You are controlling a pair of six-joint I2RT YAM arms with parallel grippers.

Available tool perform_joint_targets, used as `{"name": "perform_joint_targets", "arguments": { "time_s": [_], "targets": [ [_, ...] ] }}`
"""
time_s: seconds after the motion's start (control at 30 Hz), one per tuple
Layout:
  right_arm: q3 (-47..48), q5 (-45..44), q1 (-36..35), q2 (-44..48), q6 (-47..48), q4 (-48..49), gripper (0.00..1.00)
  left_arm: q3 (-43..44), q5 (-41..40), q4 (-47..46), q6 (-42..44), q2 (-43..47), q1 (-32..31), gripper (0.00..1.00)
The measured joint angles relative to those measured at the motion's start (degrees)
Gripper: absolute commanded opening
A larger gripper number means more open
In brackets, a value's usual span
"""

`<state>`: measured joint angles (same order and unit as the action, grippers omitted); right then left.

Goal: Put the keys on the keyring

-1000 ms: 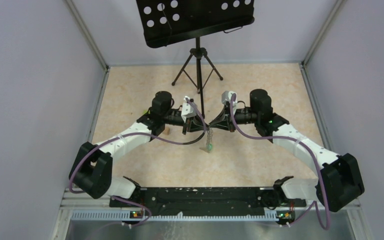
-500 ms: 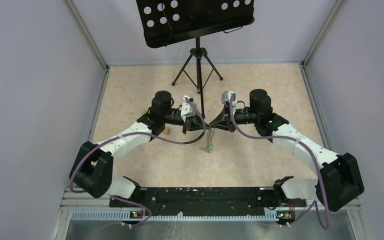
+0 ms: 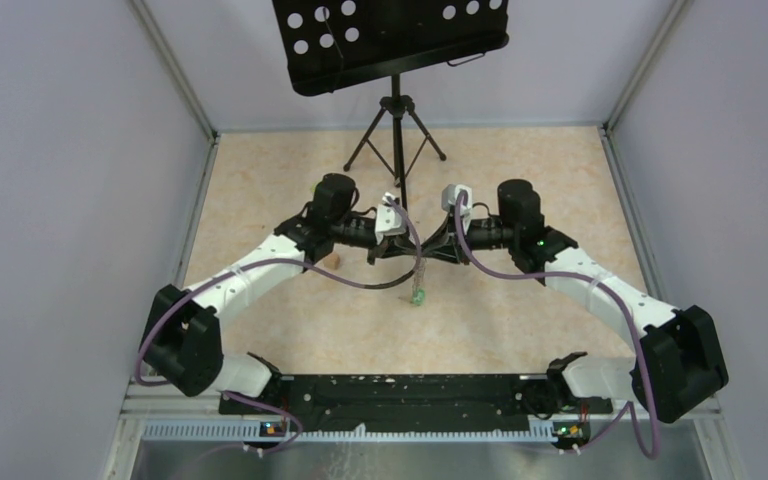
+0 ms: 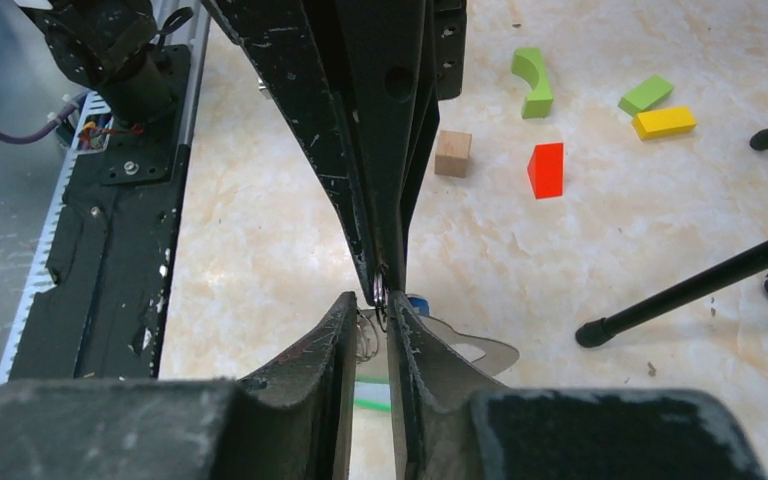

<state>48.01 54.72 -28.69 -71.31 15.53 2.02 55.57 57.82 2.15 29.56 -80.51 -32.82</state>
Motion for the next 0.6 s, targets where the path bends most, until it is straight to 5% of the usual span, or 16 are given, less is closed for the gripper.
{"name": "perform_joint_targets", "arguments": {
  "time_s": [0.2, 0.6],
  "targets": [
    [0.22, -0.74, 0.00, 0.02, 1.99, -1.49, 0.35, 8.52, -9.31, 16.46, 7.69, -0.20, -3.23, 0.00],
    [0.22, 0.00, 0.00, 0.79, 1.57, -1.97, 0.35, 16.85, -19.85, 31.67, 12.63, -0.52, -8.96, 0.00]
  ]
}}
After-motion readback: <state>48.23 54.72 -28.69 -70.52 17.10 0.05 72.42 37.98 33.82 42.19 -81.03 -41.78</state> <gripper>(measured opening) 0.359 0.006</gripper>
